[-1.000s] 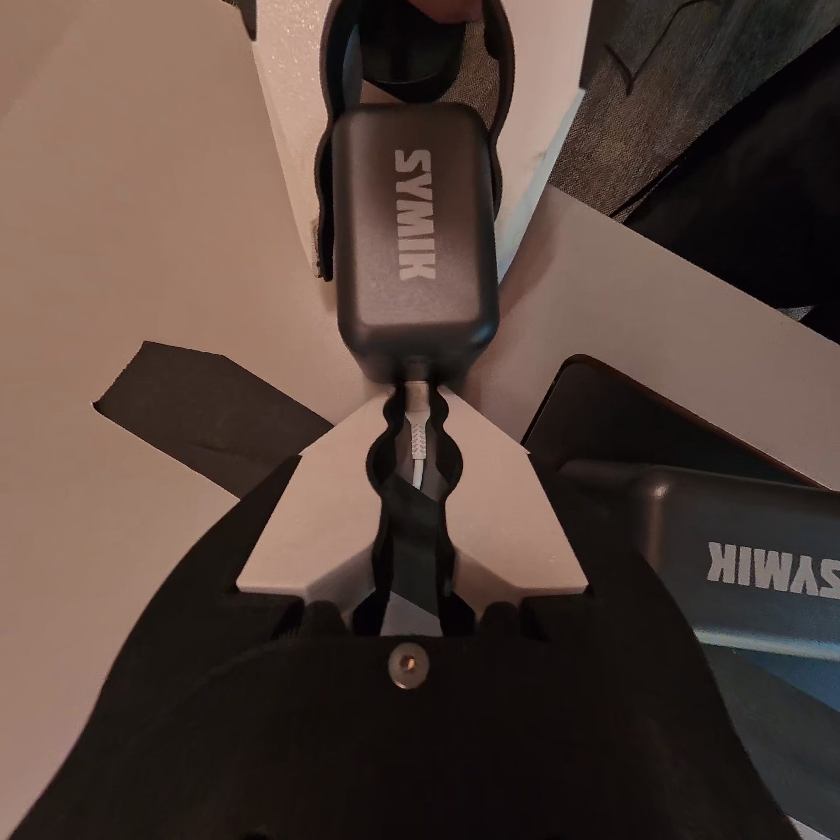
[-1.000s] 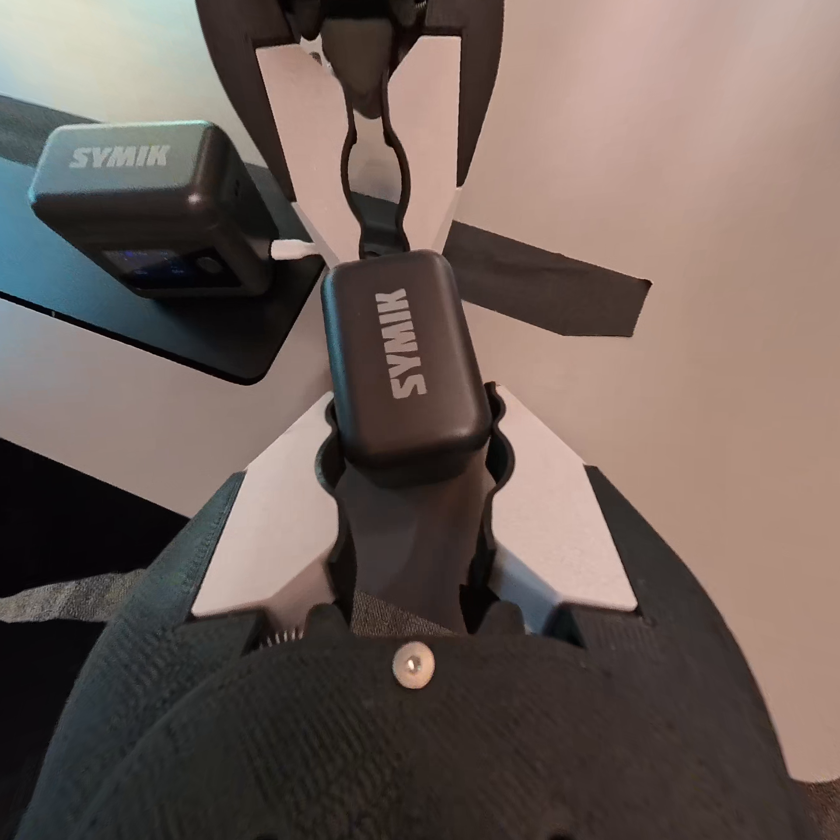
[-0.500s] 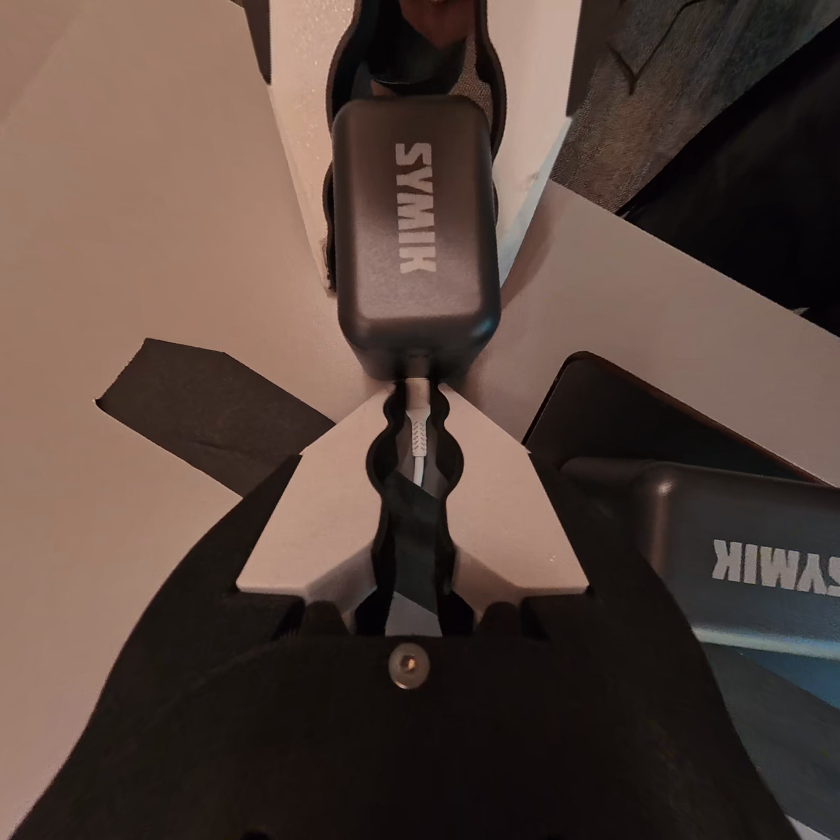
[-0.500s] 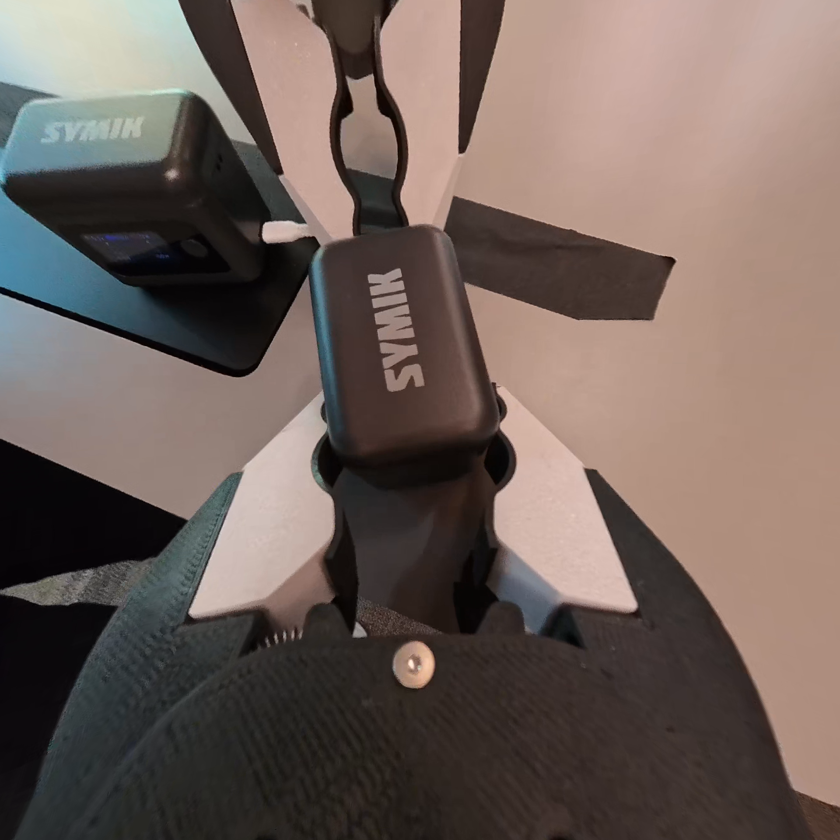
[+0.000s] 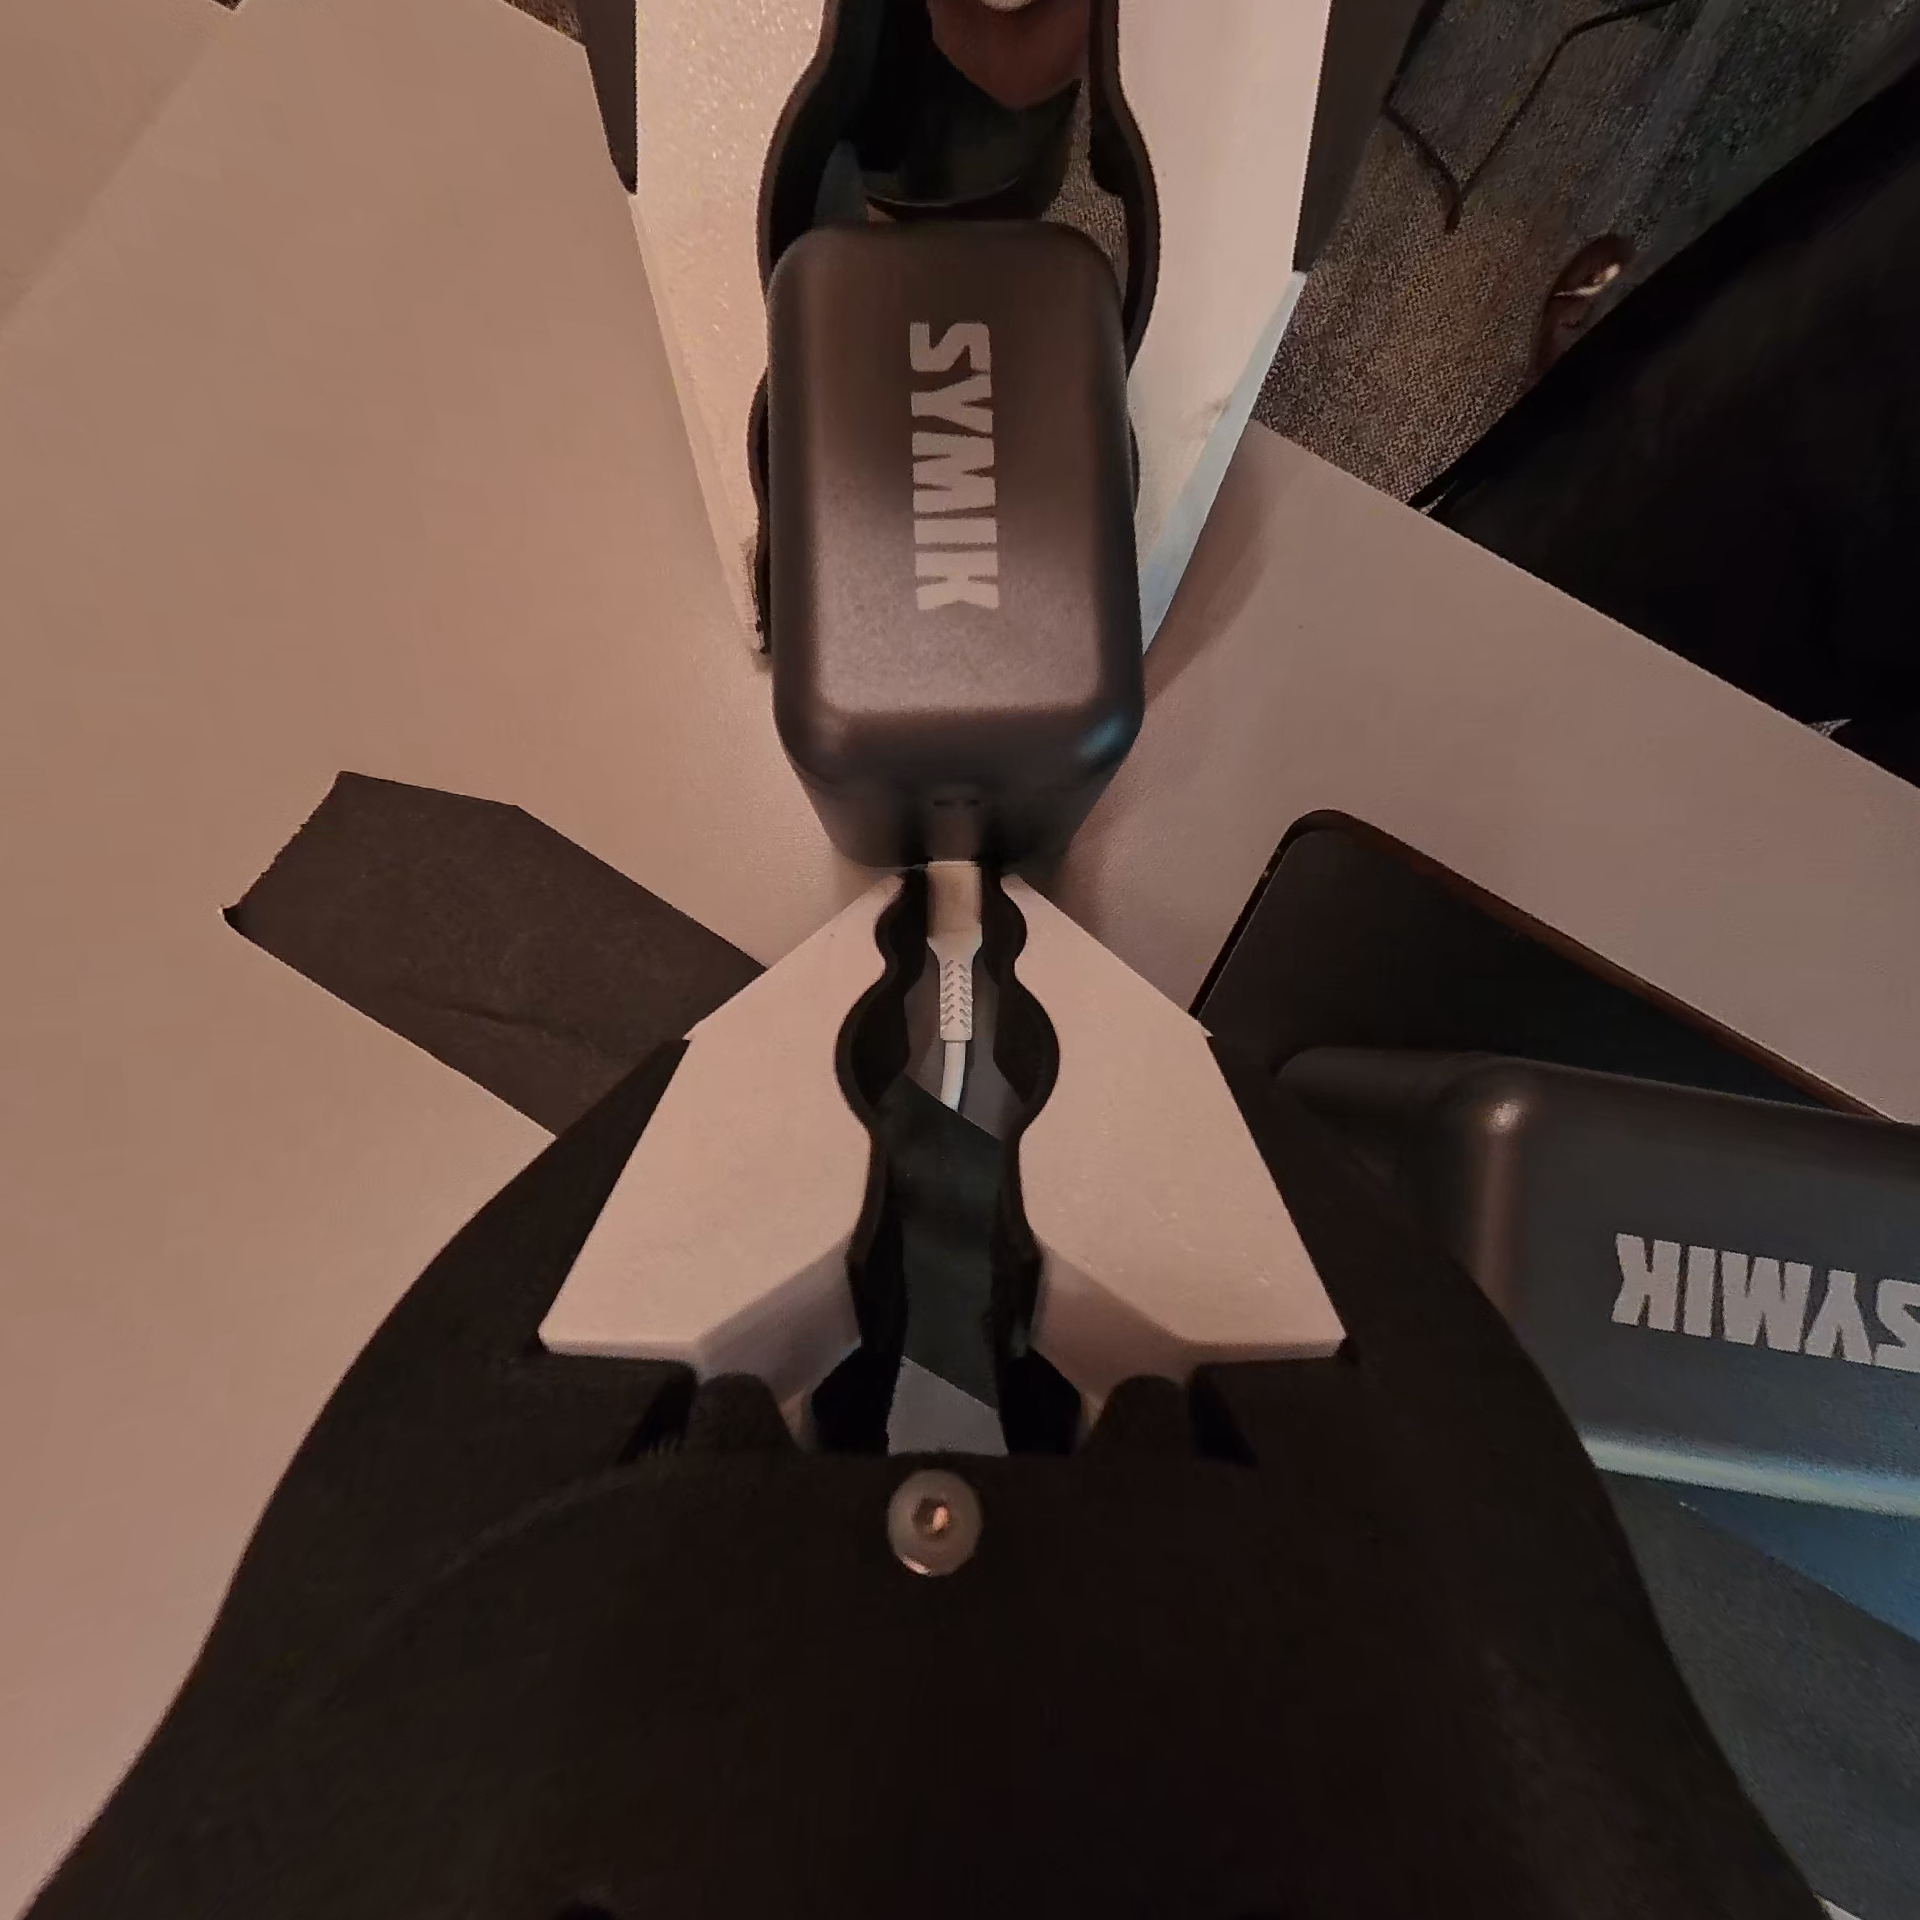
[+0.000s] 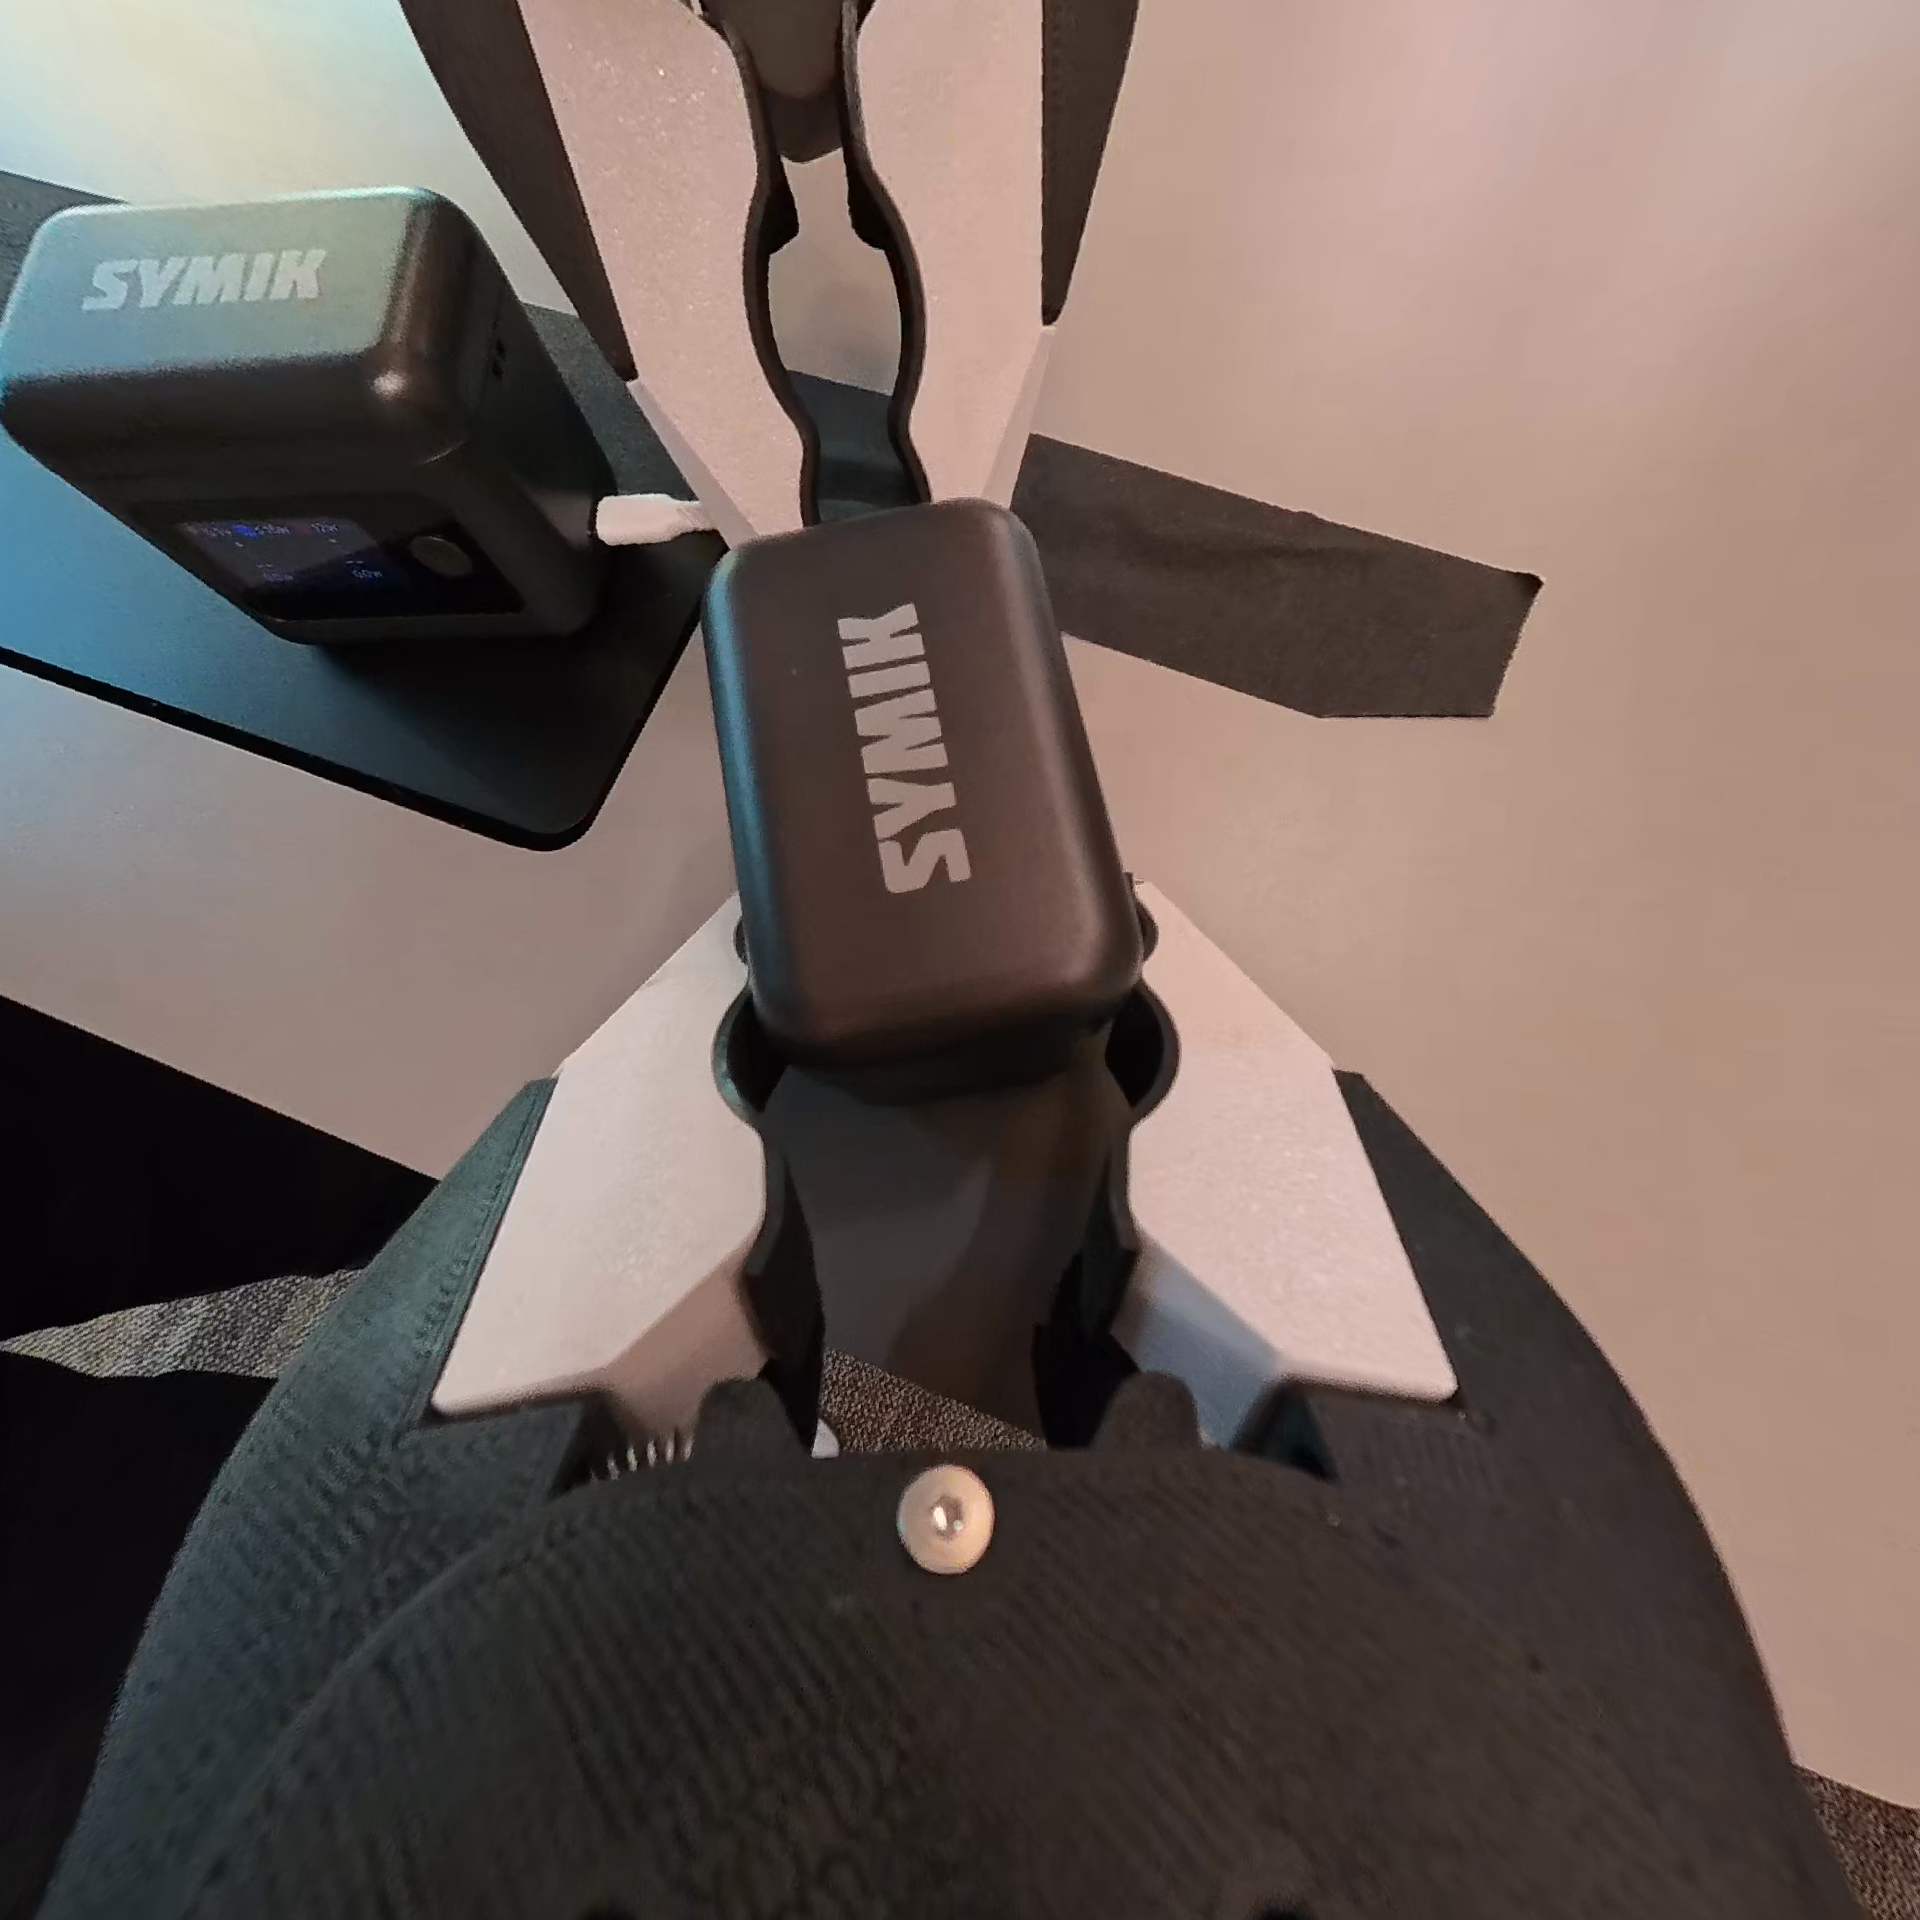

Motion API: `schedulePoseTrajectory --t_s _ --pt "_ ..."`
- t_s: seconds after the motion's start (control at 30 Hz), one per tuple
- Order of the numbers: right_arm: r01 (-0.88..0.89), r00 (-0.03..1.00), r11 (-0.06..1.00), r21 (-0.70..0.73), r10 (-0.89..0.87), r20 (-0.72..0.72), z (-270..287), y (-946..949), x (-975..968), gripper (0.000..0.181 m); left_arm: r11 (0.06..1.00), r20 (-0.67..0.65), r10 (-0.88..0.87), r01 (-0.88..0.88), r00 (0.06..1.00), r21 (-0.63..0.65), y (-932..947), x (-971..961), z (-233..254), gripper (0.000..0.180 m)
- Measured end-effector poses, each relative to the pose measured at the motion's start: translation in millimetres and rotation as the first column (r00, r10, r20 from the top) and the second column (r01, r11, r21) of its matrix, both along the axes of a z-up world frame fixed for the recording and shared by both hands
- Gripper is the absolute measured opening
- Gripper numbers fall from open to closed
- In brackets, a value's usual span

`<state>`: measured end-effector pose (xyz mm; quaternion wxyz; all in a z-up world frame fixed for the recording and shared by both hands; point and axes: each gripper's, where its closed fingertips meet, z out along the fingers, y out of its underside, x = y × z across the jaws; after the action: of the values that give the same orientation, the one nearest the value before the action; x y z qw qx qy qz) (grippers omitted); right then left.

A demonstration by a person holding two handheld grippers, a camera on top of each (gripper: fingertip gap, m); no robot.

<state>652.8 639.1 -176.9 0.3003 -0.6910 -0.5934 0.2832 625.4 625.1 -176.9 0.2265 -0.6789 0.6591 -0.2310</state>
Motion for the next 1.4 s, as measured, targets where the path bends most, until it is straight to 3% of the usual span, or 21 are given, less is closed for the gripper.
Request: schedulePoseTrajectory --t_s 0.23,0.53,0.83,0.97,1.0,1.27,1.4 --pt "0.113 0.994 0.993 -0.028 -0.112 0.013 -1 -5 1 0.063 1.000 0.010 0.006 -0.006 1.000 -0.017 0 0 -1 0.010" --pt "-0.028 0.998 1.000 0.004 0.028 0.052 -2 0 4 0.063 1.000 0.024 0.008 -0.008 1.000 0.000 -1 1 -1 0.010" --pt "0.015 1.000 0.999 -0.045 -0.015 -0.001 0 1 0 0.064 0.998 0.035 0.065 -0.065 0.997 0.014 1 3 1 0.009" --pt "0.088 0.990 0.993 -0.075 -0.095 -0.108 6 2 -14 0.084 0.997 0.034 0.083 -0.083 0.996 -0.008 2 3 0 0.009" --pt "0.085 0.990 0.996 -0.037 -0.088 -0.106 6 6 -13 0.072 0.997 0.039 0.078 -0.078 0.996 -0.014 2 2 0 0.009" --pt "0.023 0.999 0.999 -0.043 -0.024 -0.021 7 7 -12 0.068 0.997 0.015 -0.009 0.008 1.000 0.080 0 2 -1 0.010" --pt "0.013 1.000 1.000 -0.019 -0.013 0.018 9 8 -12 0.068 0.998 0.019 0.028 -0.029 0.999 0.050 2 0 0 0.010"
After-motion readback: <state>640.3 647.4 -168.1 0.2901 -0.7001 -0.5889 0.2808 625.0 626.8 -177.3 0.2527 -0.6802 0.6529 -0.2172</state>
